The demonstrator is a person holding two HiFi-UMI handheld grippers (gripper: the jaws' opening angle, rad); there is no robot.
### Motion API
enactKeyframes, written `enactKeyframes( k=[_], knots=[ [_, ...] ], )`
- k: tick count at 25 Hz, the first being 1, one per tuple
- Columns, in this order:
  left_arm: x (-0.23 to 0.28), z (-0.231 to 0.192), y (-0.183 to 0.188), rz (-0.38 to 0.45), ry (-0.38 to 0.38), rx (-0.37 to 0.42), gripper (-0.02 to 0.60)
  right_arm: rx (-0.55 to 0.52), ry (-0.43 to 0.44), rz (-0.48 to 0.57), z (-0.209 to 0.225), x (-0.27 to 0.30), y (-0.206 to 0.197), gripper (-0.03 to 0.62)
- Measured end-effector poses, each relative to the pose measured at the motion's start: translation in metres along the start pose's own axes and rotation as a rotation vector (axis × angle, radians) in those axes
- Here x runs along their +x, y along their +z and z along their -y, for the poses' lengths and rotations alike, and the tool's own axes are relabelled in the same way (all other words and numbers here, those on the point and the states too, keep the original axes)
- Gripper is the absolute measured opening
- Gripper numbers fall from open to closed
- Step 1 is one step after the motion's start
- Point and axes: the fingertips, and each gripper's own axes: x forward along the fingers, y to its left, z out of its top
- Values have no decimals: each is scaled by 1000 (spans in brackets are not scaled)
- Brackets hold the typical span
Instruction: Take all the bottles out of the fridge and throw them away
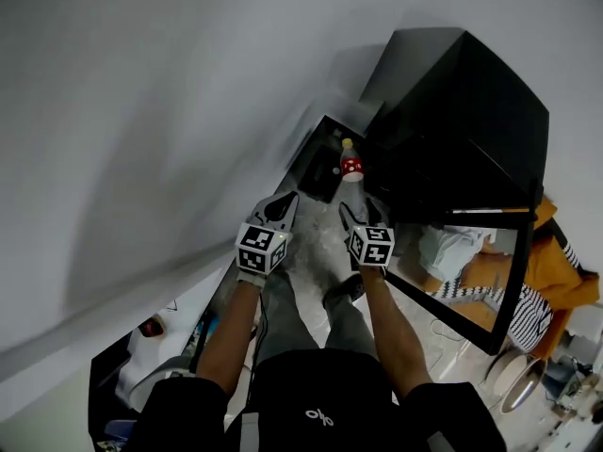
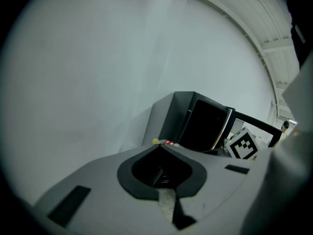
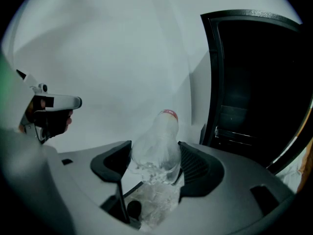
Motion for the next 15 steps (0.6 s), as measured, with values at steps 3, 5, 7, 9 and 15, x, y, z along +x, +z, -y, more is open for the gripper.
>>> enactKeyframes(
  k=[3,5,7,9,15],
  knots=[
    [16,-14,-14,-13,-9,-4,3,8,-4,-18,4,23,-13,318],
    [25,-21,-25,-21,-14,-9,3,11,-4,-31,5,37,-23,318],
    [35,-29,-38,-29,-20,-11,3,14,-3,-42,7,50,-34,318],
    [47,-37,-54,-38,-29,-7,3,23,-4,-45,10,65,-45,319],
    [96,-68,-121,-69,-47,-15,3,38,-10,-67,28,123,-96,319]
  ],
)
